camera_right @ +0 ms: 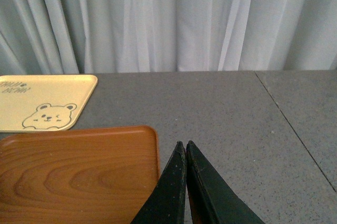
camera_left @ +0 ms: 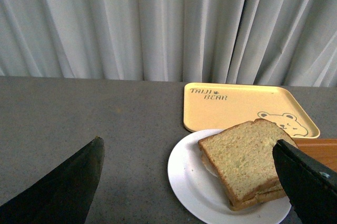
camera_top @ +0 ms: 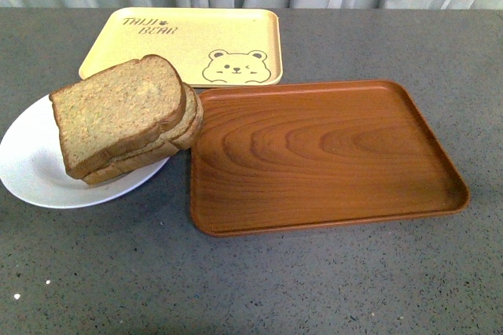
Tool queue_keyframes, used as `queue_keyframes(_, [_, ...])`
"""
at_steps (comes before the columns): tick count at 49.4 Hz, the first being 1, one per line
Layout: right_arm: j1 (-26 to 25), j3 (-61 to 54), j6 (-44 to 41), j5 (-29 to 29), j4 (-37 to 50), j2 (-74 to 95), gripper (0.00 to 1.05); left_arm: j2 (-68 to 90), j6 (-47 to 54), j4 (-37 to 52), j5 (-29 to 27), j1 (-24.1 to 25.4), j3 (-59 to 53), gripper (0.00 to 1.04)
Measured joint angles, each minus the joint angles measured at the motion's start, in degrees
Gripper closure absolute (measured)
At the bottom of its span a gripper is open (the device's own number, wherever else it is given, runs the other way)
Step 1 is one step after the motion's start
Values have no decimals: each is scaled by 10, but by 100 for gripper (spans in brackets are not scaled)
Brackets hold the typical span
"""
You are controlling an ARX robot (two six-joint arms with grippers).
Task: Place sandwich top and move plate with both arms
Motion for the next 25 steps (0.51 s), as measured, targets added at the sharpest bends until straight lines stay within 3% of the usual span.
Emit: queue_keyframes(25, [0,-1,0,0,-174,-188,103,0,0,0,0,0,0,9])
